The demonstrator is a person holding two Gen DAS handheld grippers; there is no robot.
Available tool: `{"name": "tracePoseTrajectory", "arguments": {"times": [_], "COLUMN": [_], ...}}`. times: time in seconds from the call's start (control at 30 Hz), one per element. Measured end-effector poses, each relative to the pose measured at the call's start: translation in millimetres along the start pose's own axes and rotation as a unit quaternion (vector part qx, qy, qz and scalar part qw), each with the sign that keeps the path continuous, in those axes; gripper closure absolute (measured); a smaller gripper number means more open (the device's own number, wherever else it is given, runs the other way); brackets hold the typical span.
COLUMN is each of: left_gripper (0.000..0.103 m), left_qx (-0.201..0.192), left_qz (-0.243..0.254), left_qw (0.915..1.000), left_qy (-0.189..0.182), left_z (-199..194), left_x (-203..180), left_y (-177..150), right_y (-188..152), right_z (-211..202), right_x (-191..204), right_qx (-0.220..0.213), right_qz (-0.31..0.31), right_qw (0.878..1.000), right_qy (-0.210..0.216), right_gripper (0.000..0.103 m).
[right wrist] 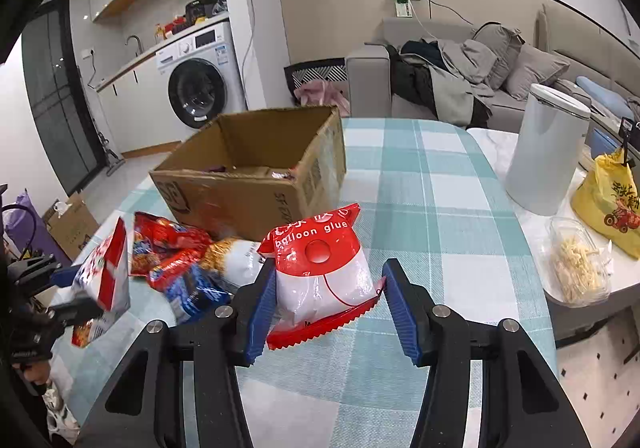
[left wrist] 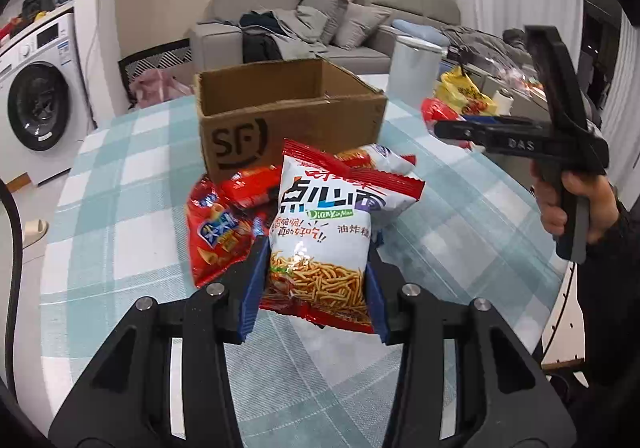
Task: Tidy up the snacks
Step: 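Lift both held snacks and carry them over the cardboard box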
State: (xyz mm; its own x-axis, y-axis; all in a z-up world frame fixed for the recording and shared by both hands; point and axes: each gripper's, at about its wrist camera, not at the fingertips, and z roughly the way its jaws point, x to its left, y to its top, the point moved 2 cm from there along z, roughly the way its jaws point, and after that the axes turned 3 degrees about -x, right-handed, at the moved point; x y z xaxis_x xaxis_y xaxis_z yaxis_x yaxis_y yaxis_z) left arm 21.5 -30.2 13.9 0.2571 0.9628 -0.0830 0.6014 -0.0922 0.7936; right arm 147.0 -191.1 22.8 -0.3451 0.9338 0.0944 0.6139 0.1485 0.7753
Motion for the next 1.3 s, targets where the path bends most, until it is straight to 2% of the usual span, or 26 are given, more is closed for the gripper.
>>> {"name": "tracePoseTrajectory", "arguments": {"times": [0.6,0.87,1.3], "left_gripper": [0.062,0.062,0.062], "left_qx": [-0.054,-0.07,-0.09], "left_qz": [-0.044,-0.052,-0.067], "left_qw": [0.9968,0.9951,0.9917], "left_qy": [0.039,0.047,0.063], "left_z": [-9,-1,21], "left_x": [36,43,59], "left_y": [50,74,115], "right_y": [15,26,49], "right_z": [-16,-19,-11], "right_x": [22,33,43], "right_qx": [-0.03,-0.041,-0.054], "right_qz": [-0.003,-0.005,0.0], "right_qw": [0.999,0.998,0.997], "right_qy": [0.035,0.056,0.064], "right_gripper": [0.05,0.05,0.05]}}
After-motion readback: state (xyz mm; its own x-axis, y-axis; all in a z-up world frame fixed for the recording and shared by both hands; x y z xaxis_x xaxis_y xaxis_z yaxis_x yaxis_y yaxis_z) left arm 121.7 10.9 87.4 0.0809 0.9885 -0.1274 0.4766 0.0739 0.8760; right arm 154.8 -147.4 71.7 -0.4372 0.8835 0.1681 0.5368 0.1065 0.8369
